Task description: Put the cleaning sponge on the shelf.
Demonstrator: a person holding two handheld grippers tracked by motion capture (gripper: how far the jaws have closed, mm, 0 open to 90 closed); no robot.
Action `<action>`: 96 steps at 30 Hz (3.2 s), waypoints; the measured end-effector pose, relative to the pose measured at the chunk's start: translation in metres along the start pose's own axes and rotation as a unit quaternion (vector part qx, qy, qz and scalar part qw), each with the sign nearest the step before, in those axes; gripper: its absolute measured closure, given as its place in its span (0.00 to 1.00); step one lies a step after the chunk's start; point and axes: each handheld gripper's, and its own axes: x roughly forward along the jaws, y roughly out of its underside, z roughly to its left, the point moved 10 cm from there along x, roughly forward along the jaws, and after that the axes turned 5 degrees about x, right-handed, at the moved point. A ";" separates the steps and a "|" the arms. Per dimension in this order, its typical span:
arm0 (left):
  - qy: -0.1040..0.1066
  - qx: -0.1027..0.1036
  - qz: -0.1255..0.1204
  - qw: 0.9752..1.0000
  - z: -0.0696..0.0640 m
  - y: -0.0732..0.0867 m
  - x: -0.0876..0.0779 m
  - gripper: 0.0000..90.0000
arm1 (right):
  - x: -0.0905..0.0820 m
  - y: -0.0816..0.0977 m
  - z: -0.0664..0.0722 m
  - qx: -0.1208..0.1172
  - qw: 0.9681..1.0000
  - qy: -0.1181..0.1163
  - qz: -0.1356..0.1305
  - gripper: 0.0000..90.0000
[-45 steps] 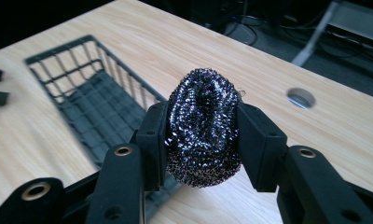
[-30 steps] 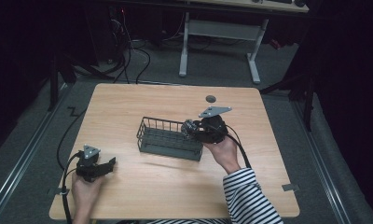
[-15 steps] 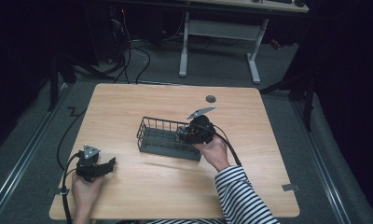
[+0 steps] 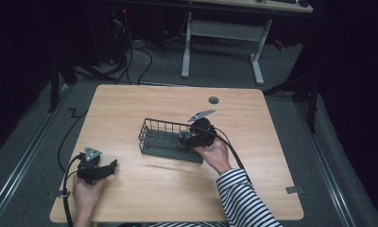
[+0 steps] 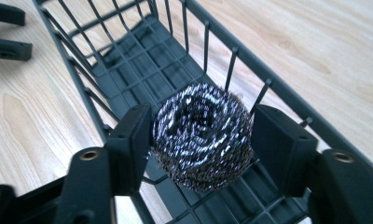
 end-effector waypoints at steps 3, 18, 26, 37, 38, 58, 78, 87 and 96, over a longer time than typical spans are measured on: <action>0.000 0.000 0.000 1.000 0.000 0.000 0.000 0.30 | -0.006 -0.004 0.001 -0.003 1.000 -0.005 -0.015 0.39; 0.000 0.000 0.000 1.000 0.000 0.000 0.000 0.30 | -0.053 -0.011 -0.012 0.012 0.997 0.005 -0.080 0.41; 0.000 0.000 0.000 1.000 0.000 0.000 0.000 0.30 | -0.074 -0.008 -0.025 0.028 0.994 0.012 -0.104 0.42; 0.000 0.000 0.000 1.000 0.000 0.000 0.000 0.30 | -0.104 0.006 -0.049 0.053 0.990 0.033 -0.127 0.43; 0.000 0.000 0.000 1.000 0.000 0.000 0.000 0.30 | -0.106 0.008 -0.052 0.056 0.990 0.036 -0.128 0.43; 0.000 0.000 0.000 1.000 0.000 0.000 0.000 0.30 | -0.141 0.043 -0.082 0.094 0.982 0.065 -0.153 0.44; 0.000 0.000 0.000 1.000 0.000 0.000 0.000 0.30 | -0.121 0.091 -0.094 0.128 0.977 0.079 -0.148 0.45; 0.000 0.000 0.000 1.000 0.000 0.000 0.000 0.30 | -0.103 0.112 -0.093 0.137 0.978 0.077 -0.138 0.45; 0.000 0.000 0.000 1.000 0.000 0.000 0.000 0.30 | -0.086 0.128 -0.093 0.143 0.979 0.080 -0.122 0.45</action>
